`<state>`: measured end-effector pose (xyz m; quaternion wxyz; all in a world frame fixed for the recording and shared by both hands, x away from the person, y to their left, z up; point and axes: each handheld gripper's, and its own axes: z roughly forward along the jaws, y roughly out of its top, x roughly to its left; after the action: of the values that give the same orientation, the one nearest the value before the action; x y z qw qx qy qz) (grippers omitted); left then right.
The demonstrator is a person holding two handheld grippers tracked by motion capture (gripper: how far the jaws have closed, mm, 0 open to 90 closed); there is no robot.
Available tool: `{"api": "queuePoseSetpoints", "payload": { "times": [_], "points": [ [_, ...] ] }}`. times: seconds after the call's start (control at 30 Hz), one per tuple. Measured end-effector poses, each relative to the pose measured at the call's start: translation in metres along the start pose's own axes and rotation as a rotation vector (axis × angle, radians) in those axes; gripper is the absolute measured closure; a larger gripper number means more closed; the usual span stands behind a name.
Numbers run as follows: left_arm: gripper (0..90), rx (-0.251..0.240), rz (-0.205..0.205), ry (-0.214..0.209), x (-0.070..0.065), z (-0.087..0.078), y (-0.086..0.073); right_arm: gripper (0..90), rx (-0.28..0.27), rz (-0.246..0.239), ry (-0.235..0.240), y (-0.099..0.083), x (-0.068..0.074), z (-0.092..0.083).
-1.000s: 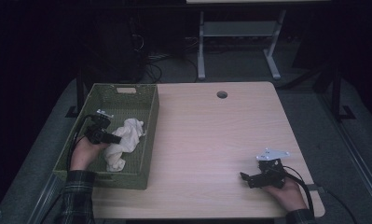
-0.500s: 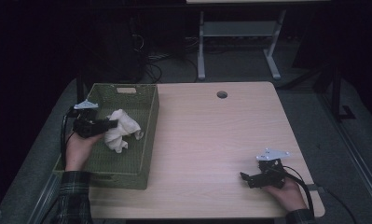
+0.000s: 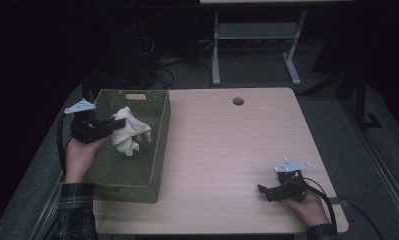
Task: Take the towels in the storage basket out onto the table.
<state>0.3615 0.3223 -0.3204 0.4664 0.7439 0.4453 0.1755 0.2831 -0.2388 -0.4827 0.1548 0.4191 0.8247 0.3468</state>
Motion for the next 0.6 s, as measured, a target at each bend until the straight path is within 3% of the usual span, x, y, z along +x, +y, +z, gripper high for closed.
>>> {"api": "queuePoseSetpoints", "payload": {
  "times": [0.03, 0.4, 0.6],
  "points": [
    [75.8, -0.001, 0.018, -0.005, -0.004, -0.001, 0.005, 1.3, 0.000, -0.001, 0.000, 0.000, 0.000, 0.000],
    [75.8, -0.056, 0.047, -0.068, -0.020, -0.011, 0.036, 1.3, 0.002, 0.004, 0.000, 0.000, 0.000, 0.000],
    [75.8, -0.074, 0.086, -0.094, -0.037, -0.016, 0.053, 1.3, 0.002, 0.004, 0.000, 0.000, 0.000, 0.000]
  ]
}}
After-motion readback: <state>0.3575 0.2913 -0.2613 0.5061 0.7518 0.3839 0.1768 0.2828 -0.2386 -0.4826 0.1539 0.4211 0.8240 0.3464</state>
